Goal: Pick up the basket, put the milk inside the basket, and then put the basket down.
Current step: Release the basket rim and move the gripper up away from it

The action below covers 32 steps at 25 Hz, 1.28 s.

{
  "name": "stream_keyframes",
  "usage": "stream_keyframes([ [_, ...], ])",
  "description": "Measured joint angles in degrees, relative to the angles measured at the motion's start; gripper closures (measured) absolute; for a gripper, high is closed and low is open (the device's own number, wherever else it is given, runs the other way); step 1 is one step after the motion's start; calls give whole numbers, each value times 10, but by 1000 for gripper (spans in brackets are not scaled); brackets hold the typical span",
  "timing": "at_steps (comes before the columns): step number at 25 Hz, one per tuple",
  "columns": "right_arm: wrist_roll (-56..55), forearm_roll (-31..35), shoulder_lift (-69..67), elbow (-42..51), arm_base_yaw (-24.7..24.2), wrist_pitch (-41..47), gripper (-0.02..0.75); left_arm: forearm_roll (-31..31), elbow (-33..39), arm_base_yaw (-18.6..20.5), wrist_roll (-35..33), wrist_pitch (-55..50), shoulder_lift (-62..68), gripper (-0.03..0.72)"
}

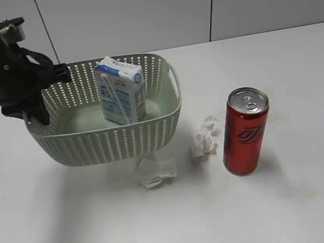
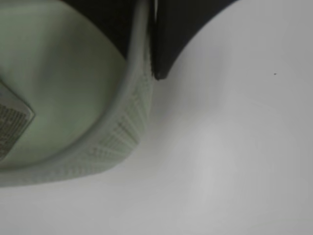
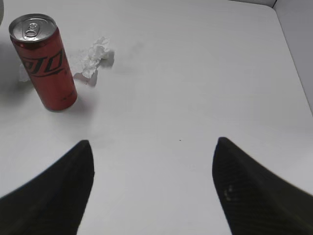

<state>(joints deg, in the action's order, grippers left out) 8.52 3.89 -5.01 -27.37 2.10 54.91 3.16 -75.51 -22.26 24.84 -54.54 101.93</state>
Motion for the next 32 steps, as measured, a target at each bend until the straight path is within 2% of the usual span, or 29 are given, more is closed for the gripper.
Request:
stream_keyframes([
  [4, 0, 0, 47, 32, 0, -2, 146, 23, -34, 5, -19, 2, 41, 682],
  [9, 0, 0, 52, 34, 0, -2, 146, 28, -68, 19, -24, 3, 79, 682],
  [15, 0, 0, 52, 34, 0, -4, 146, 32, -110, 32, -61, 15, 125, 682],
  [24, -1, 0, 52, 34, 0, -4, 146, 39, -115, 32, -94, 60, 159, 678],
  [27, 0, 0, 52, 34, 0, -4, 146, 52, -116, 32, -122, 67, 159, 627],
  [32, 0, 0, 52, 34, 0, -4, 146, 75, -120, 32, -139, 76, 159, 406],
])
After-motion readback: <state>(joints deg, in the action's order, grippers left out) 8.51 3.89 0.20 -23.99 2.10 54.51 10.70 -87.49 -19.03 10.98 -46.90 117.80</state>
